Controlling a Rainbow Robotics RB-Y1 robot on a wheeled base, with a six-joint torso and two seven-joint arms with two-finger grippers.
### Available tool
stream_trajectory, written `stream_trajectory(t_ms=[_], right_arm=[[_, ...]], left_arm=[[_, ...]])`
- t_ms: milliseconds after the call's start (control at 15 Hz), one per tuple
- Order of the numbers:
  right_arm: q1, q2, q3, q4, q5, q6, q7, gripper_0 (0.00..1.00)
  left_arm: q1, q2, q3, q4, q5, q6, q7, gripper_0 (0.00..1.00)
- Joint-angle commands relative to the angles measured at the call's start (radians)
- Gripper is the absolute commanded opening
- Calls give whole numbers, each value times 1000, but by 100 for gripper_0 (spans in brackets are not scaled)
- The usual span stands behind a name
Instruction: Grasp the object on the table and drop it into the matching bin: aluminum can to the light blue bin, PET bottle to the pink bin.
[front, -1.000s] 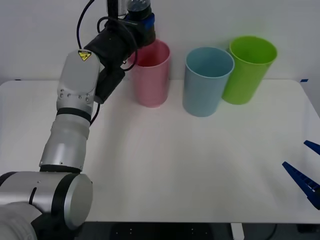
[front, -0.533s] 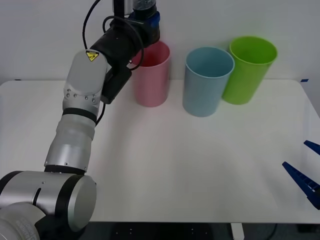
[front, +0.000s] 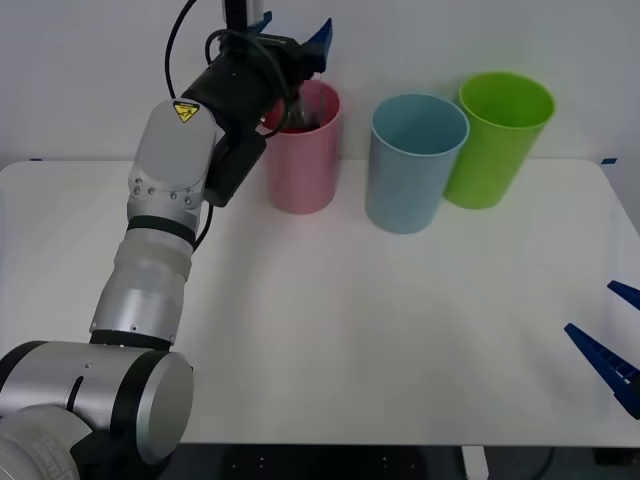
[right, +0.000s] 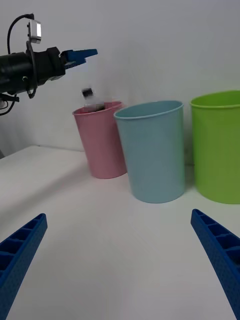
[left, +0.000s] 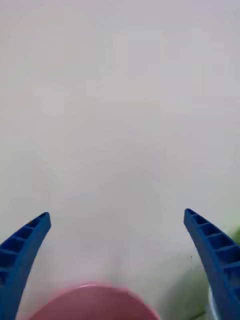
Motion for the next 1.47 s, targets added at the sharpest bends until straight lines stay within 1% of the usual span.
stream_trajectory(t_ms=[67,267,533,667,800,1067,1200,1467], right_arm=[[0,0,0,0,0,0,0,100],[0,0,0,0,0,0,0,100],[0,0,0,0,0,0,0,100],[0,0,0,0,0,0,0,100],[0,0,0,0,0,0,0,100],[0,0,0,0,0,0,0,100],[0,0,0,0,0,0,0,100],[0,0,0,0,0,0,0,100]], left_arm=[[4,0,3,-2,36,0,-2,100],[26,37,-11,-2,150,-19,-17,100],[101,123,-84,-51,350,-34,-46,100],[144,163,-103,-83,421,-58,-55,100],[189,198,-104,-121,473,-83,-62,100],[328,290,-103,-238,596,-117,-78,100],[377,321,-83,-269,637,-147,-94,100],[474,345,52,-310,648,-316,-112,100]])
